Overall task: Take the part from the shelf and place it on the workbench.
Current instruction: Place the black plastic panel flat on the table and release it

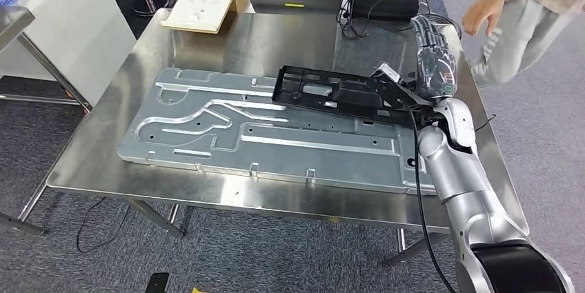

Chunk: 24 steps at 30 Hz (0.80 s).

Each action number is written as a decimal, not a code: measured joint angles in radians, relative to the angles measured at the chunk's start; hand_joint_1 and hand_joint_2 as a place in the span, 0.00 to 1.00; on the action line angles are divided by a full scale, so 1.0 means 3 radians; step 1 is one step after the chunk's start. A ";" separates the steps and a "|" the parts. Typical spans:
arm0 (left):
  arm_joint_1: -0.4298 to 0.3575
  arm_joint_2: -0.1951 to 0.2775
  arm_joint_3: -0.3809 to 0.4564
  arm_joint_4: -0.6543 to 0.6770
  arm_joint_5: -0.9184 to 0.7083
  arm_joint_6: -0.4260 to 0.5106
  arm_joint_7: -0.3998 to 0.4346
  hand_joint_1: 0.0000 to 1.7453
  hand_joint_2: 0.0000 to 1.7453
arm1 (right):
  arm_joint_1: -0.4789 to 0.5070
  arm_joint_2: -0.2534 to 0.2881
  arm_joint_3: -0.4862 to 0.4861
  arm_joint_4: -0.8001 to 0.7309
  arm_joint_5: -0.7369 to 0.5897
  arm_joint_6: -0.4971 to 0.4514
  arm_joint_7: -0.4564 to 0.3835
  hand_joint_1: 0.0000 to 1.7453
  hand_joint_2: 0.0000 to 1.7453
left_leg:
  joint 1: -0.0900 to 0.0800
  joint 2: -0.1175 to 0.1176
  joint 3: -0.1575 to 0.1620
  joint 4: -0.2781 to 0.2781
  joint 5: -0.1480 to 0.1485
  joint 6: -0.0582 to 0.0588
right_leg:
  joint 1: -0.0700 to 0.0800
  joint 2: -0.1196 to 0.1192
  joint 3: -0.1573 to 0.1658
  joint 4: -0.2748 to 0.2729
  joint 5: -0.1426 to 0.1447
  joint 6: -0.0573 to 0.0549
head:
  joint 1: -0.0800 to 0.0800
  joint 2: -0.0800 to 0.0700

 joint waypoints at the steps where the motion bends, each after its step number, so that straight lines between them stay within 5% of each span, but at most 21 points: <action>1: -0.0002 -0.0001 0.0000 0.0000 0.0000 0.0001 -0.0001 0.00 0.00 | -0.0001 0.0001 0.0000 -0.0002 -0.0008 -0.0007 -0.0005 0.00 0.00 | 0.0000 -0.0003 0.0097 -0.0188 0.0058 0.0004 | -0.0001 0.0002 -0.0011 0.0020 -0.0005 0.0021 | 0.0000 0.0000; 5: 0.0002 -0.0002 0.0002 0.0000 0.0001 0.0005 -0.0003 0.00 0.00 | 0.0007 0.0008 0.0000 -0.0016 -0.0043 -0.0041 -0.0030 0.00 0.00 | -0.0016 -0.0009 0.0153 -0.0353 0.0106 0.0098 | 0.0009 0.0010 -0.0044 0.0026 0.0020 0.0112 | 0.0001 0.0000; 7: -0.0001 -0.0002 0.0003 0.0000 0.0002 0.0013 -0.0005 0.00 0.00 | 0.0014 0.0010 0.0000 -0.0038 -0.0073 -0.0074 -0.0039 0.00 0.00 | -0.0012 -0.0005 0.0145 -0.0379 0.0142 0.0156 | -0.0004 0.0011 -0.0076 0.0093 -0.0046 0.0140 | 0.0001 0.0000; 10: -0.0005 -0.0001 0.0007 0.0000 0.0009 0.0031 -0.0012 0.00 0.00 | 0.0028 0.0017 0.0000 -0.0071 -0.0102 -0.0094 -0.0038 0.00 0.00 | -0.0018 -0.0001 0.0117 -0.0393 0.0173 0.0209 | -0.0010 0.0016 -0.0298 0.0633 -0.0368 0.0160 | 0.0001 0.0001; 12: -0.0001 -0.0001 0.0008 0.0000 0.0017 0.0035 -0.0015 0.00 0.00 | 0.0046 0.0028 0.0000 -0.0079 -0.0104 -0.0089 -0.0029 0.00 0.00 | -0.0029 -0.0001 0.0099 -0.0391 0.0184 0.0218 | -0.0010 0.0017 -0.0418 0.0942 -0.0475 0.0165 | 0.0001 0.0000; 14: 0.0000 -0.0002 0.0009 0.0000 0.0025 0.0036 -0.0015 0.00 0.00 | 0.0035 0.0045 0.0001 -0.0083 -0.0104 -0.0075 -0.0001 0.00 0.00 | -0.0037 -0.0002 0.0093 -0.0388 0.0192 0.0215 | -0.0007 0.0017 -0.0300 0.0769 -0.0343 0.0146 | 0.0001 0.0000; 17: -0.0008 -0.0004 0.0010 0.0000 0.0029 0.0038 -0.0015 0.00 0.00 | -0.0053 0.0073 0.0003 -0.0082 -0.0098 -0.0066 0.0048 0.00 0.00 | -0.0053 -0.0003 0.0075 -0.0378 0.0204 0.0189 | 0.0023 0.0014 0.0036 0.0141 -0.0110 0.0085 | 0.0001 0.0000; 21: -0.0008 -0.0002 0.0013 0.0000 0.0030 0.0048 -0.0013 0.00 0.00 | -0.0129 0.0106 0.0005 -0.0061 -0.0090 -0.0060 0.0082 0.00 0.00 | -0.0053 -0.0005 0.0045 -0.0375 0.0225 0.0117 | 0.0037 0.0012 0.0069 0.0004 -0.0078 0.0041 | 0.0001 0.0000; 24: -0.0006 -0.0001 0.0013 0.0000 0.0026 0.0052 -0.0014 0.00 0.00 | -0.0157 0.0127 0.0010 -0.0051 -0.0095 -0.0055 0.0079 0.00 0.00 | -0.0044 -0.0007 -0.0071 -0.0102 0.0016 0.0065 | 0.0015 -0.0005 0.0062 -0.0033 -0.0036 -0.0010 | 0.0000 0.0000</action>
